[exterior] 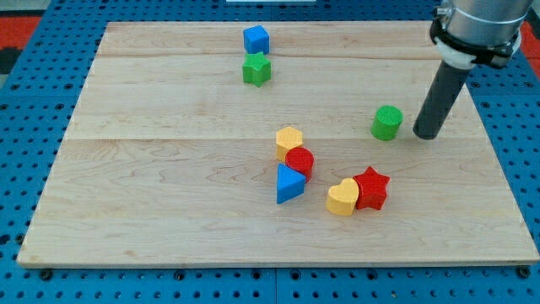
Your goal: Slide the green circle to the bottom of the green star
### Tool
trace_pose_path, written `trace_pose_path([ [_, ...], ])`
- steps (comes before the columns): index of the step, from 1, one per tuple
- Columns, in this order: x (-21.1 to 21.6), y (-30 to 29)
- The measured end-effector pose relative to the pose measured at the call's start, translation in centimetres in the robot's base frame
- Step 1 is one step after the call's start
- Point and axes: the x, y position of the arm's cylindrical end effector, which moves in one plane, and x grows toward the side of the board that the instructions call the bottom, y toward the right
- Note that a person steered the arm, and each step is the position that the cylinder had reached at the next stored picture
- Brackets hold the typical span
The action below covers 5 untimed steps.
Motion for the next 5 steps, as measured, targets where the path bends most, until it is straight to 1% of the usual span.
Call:
trace_pose_path([
  [1,-0.5,-9.9],
  [2,-3.0,-18.9],
  [3,-5.7,-22.2],
  [4,-4.5,-20.5],
  [5,-8.5,-21.2],
])
